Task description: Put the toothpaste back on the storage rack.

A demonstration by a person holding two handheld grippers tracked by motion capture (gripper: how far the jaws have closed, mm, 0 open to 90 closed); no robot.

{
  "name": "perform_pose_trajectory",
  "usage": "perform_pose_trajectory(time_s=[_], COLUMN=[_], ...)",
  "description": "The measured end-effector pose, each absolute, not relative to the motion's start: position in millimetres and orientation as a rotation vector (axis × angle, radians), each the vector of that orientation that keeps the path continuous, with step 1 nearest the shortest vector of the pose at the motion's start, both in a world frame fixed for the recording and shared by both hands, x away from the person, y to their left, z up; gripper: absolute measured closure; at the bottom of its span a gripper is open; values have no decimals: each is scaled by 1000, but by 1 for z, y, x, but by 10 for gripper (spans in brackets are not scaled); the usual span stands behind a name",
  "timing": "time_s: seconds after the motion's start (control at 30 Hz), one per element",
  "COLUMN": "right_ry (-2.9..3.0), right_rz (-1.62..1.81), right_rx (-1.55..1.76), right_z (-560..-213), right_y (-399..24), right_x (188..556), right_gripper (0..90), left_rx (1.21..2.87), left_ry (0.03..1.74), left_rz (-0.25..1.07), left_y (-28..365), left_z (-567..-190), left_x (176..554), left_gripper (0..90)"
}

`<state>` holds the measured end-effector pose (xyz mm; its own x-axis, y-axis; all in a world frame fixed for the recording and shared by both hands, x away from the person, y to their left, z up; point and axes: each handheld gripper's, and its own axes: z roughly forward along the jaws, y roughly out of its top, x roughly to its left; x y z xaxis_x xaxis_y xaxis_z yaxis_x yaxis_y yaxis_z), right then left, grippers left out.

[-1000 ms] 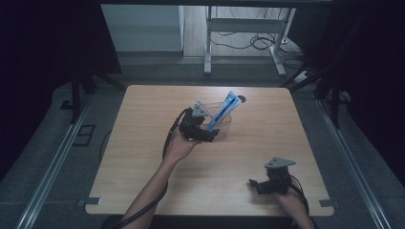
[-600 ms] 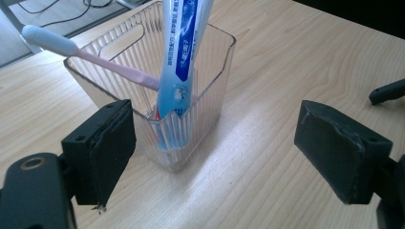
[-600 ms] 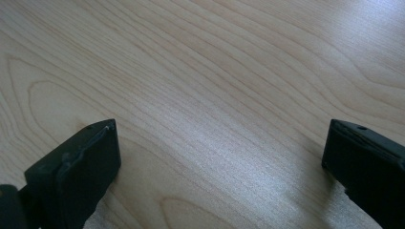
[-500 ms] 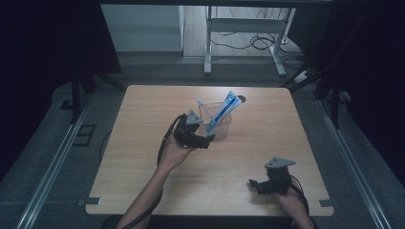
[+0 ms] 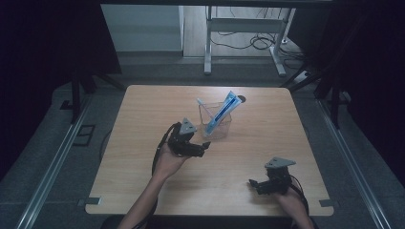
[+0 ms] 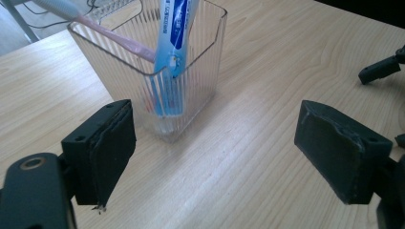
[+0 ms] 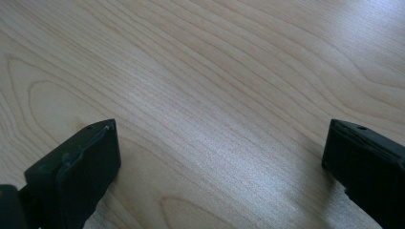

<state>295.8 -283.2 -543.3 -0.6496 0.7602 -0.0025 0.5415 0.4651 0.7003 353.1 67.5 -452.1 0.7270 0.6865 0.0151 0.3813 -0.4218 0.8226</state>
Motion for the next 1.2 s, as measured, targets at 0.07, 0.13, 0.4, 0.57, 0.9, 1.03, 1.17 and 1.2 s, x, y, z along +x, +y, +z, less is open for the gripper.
perform_pose_trajectory(time_s=[0.07, 0.13, 0.4, 0.57, 0.9, 1.03, 1.17, 1.2], right_ry=[2403, 2403, 2403, 2401, 2402, 2402, 2402, 2402], right_rz=[980, 980, 981, 982, 981, 981, 982, 981], right_rx=[1103, 1107, 1111, 1110, 1111, 1112, 1109, 1110], right_z=[-543, -543, -543, -543, -543, -543, -543, -543], right_y=[-283, -283, -283, -283, -283, -283, -283, -283], right_x=[296, 296, 296, 296, 296, 296, 296, 296], right_gripper=[0, 0, 0, 0, 0, 0, 0, 0], left_rx=[2056, 2054, 2032, 2027, 2038, 2051, 2078, 2085], left_ry=[809, 810, 825, 835, 865, 876, 883, 886], left_rz=[446, 443, 431, 424, 416, 417, 414, 415], left_y=[70, 72, 81, 88, 100, 103, 105, 106], left_z=[-454, -456, -467, -474, -492, -500, -510, -512], left_x=[349, 346, 333, 325, 310, 305, 300, 299], left_gripper=[143, 143, 143, 144, 144, 144, 143, 143])
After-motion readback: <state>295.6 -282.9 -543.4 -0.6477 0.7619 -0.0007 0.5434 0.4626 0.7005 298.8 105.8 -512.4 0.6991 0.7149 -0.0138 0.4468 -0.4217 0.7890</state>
